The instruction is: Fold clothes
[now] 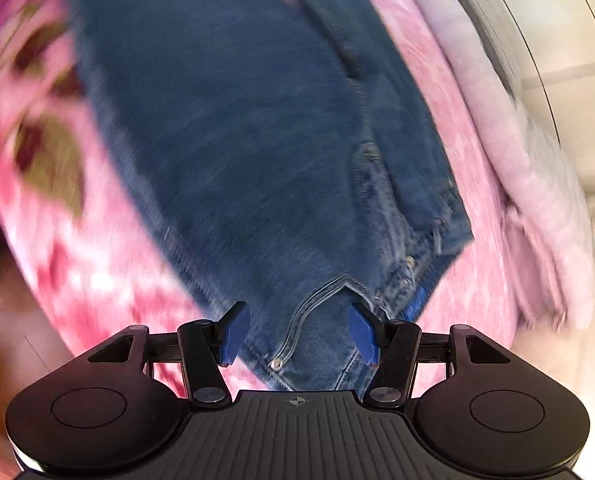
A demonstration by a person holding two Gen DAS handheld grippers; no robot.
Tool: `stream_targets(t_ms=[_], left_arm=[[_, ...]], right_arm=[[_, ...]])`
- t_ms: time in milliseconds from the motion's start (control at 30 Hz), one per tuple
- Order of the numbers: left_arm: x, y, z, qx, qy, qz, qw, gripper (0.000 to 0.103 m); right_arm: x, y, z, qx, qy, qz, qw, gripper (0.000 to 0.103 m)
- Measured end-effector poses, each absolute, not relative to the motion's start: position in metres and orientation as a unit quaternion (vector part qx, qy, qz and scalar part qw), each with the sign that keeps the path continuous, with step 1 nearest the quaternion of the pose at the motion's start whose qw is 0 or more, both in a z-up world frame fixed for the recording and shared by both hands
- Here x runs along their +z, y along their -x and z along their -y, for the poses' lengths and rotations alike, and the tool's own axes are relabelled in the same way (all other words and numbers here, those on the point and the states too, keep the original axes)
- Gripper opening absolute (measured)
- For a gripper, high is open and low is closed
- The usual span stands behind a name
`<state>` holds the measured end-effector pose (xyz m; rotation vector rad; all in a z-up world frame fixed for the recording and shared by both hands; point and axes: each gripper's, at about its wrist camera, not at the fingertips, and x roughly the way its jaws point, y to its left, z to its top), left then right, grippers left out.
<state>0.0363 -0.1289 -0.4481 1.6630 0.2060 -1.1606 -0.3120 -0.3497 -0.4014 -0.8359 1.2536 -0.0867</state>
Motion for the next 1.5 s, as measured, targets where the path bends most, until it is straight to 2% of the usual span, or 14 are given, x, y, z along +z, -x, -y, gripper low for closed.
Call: stream_targets(t_ms=[200,400,467,500,600,867,1033,1300,1500], left_arm=[[-0.456,-0.030,0.138,-0.451,-0.701,-0.104,0.543,0.008],[-0.458,-0.028,0.146,-0.427,-0.700,-0.130,0.557,0.005],[-0.447,-0.030,0.151,-0.424,-0.695,-0.142,0.563,0.005],[-0.439,-0.031,0.152,-0.425,-0.694,-0.143,0.563,0.005],[-0.404,-0.031,0.152,-0.437,-0.694,-0.145,0.553,0.004],[-0.277,-0.060,0.193,-0.465,-0.657,-0.172,0.568,0.005],[-0.237,-0.102,0.245,-0.495,-0.640,-0.200,0.553,0.004],[-0.244,-0.191,0.351,-0.553,-0.630,-0.255,0.482,0.004],[-0.300,-0.236,0.422,-0.545,-0.624,-0.308,0.468,0.005]], right_arm=[[-0.444,0.372,0.373,0.011,0.469,-0.533,0.704,0.057],[-0.469,0.362,0.394,0.012,0.515,-0.476,0.713,0.056],[-0.467,0.351,0.399,0.031,0.496,-0.485,0.719,0.026],[-0.461,0.345,0.403,0.035,0.475,-0.497,0.725,0.021],[-0.427,0.340,0.409,0.041,0.463,-0.490,0.738,0.018],[-0.305,0.298,0.445,0.049,0.440,-0.466,0.766,0.016],[-0.257,0.234,0.465,0.058,0.408,-0.490,0.769,0.015],[-0.240,0.120,0.508,0.070,0.335,-0.564,0.751,0.015],[-0.260,0.028,0.551,0.071,0.283,-0.607,0.739,0.016]])
